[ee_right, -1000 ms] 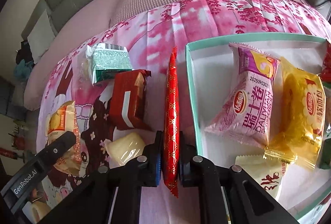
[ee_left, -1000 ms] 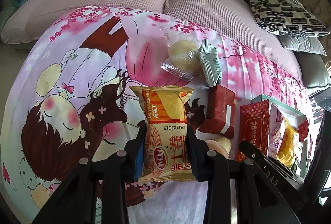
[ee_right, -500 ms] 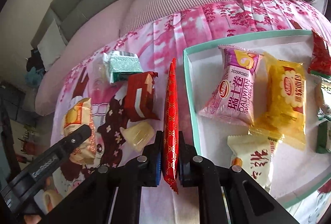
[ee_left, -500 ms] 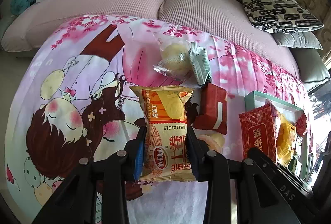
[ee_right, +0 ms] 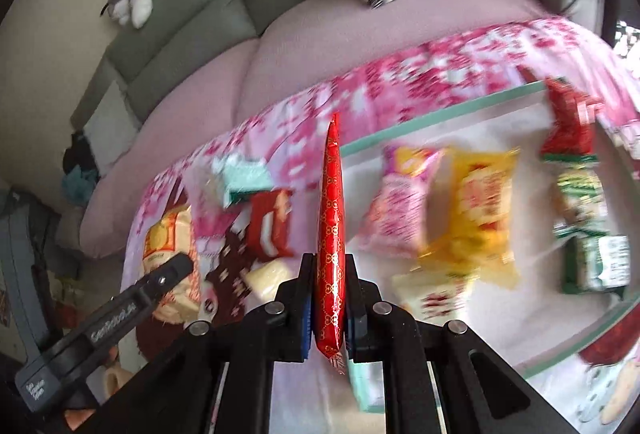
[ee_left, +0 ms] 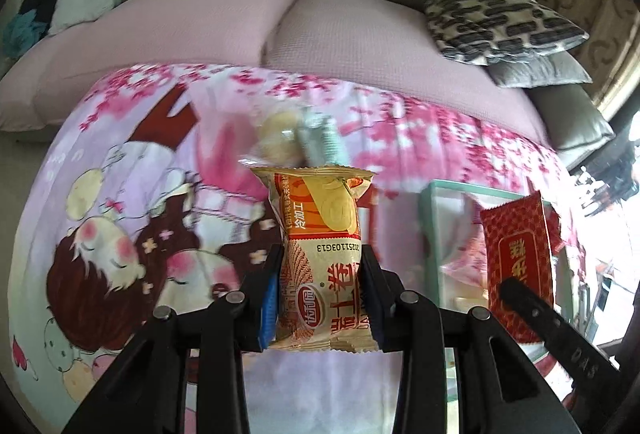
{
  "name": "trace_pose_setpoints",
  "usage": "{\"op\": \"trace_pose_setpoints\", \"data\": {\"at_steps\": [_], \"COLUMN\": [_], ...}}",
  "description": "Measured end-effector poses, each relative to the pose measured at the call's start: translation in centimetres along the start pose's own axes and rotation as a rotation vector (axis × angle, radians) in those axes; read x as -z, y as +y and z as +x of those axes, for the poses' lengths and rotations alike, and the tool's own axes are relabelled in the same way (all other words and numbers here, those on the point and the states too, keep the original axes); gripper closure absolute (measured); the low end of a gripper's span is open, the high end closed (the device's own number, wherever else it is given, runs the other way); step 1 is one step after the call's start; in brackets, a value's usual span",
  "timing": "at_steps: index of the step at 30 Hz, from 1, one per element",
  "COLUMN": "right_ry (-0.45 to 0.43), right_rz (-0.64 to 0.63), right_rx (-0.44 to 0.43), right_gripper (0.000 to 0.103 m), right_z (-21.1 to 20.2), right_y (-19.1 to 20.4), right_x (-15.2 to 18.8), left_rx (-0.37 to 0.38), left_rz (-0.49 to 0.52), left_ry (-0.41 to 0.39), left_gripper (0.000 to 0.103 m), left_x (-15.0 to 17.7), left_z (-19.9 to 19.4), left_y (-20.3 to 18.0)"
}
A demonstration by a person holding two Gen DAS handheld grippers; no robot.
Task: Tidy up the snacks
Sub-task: 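Carry both snacks over the tray and open both grippers to release them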
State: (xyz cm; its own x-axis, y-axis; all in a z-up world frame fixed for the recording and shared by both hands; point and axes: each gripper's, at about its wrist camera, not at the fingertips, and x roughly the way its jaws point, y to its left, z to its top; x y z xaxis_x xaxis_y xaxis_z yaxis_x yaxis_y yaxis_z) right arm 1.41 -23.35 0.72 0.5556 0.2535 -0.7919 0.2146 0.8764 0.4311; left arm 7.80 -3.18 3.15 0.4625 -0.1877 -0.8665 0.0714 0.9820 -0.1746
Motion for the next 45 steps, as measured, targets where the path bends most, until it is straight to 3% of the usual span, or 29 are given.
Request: {"op": "trace_pose_setpoints", "data": {"at_steps": [13, 16, 26, 35, 45], "right_ry": [-0.102, -0.102, -0.050, 0.009, 0.015], "right_rz": [0.178, 0.213, 0.212, 0.206, 0.202], "right_rx": [0.214, 0.214, 0.275, 0.272, 0.286], "right_gripper": [0.091, 0.090, 0.090, 0.090, 0.089], "right_z": [-3.1, -3.3, -1.6, 0.4, 0.4], "right_y": [-8.9, -10.4, -12.0, -12.3, -12.2], "right_x": [-2.4, -2.5, -2.4, -2.0, -2.2], "left_rx": [0.095, 0.105, 0.089, 0.089, 0.092], "left_rz": [0.219, 0.251, 0.283, 0.280, 0.295], "left_ry": [0.045, 0.070, 0.137, 0.143, 0.153], "left_gripper": [0.065, 0.065, 0.065, 0.065, 0.065], "left_x": [1.4, 1.9, 3.5, 3.9, 3.9], "left_z": [1.8, 2.6, 5.0, 6.3, 7.4], "left_y": [-9.9, -11.5, -12.8, -13.2, -13.8]}}
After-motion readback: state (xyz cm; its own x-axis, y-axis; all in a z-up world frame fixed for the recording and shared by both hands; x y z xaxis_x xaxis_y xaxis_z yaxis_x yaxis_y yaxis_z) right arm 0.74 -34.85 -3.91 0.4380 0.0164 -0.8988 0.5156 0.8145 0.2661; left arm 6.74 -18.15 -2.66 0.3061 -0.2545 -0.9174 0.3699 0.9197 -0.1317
